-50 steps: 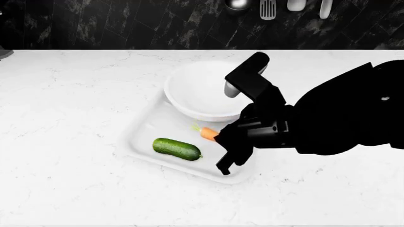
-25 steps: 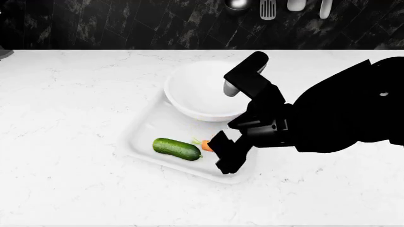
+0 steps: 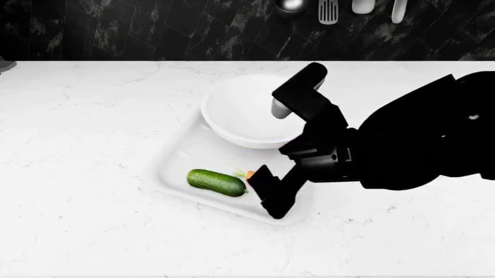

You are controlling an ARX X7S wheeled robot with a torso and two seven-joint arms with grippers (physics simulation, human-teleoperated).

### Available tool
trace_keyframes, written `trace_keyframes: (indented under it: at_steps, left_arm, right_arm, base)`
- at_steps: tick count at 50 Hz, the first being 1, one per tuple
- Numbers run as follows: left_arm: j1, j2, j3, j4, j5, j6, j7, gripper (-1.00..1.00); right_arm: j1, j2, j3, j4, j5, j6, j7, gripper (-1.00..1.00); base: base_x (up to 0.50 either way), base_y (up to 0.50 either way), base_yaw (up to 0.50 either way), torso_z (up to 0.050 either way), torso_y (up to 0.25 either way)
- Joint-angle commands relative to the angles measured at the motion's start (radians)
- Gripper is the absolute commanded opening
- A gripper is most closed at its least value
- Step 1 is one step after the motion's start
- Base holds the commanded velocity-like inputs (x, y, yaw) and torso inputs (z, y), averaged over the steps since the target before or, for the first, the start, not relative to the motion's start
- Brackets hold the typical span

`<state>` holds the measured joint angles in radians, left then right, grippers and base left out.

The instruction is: Place the two vegetables and bowl onto the tray for setting up a vegetable dip station.

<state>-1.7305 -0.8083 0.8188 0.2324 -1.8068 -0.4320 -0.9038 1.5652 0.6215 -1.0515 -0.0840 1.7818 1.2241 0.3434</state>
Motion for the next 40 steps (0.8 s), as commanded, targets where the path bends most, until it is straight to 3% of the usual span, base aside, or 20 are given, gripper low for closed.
trace_keyframes:
  at_steps: [1, 18, 40]
  left_arm:
    - [0.000, 0.001, -0.002, -0.002, -0.001, -0.002, 0.000, 1.00]
    - [0.001, 0.003, -0.004, -0.003, -0.001, -0.005, 0.000, 1.00]
    - [-0.086, -0.042, -0.052, 0.052, -0.007, -0.019, -0.070, 1.00]
  right_arm:
    - [0.014, 0.001, 0.012, -0.024, 0.053, -0.012, 0.043, 1.00]
    - [0.156, -0.008, 0.051, -0.123, 0.262, -0.050, 0.228, 1.00]
    - [0.365, 0.025, 0.164, -0.154, 0.264, -0.232, 0.560, 1.00]
  base:
    - [0.00, 0.00, 0.00, 0.000, 0.000]
    - [0.00, 0.00, 0.00, 0.000, 0.000]
    - [0.00, 0.00, 0.00, 0.000, 0.000]
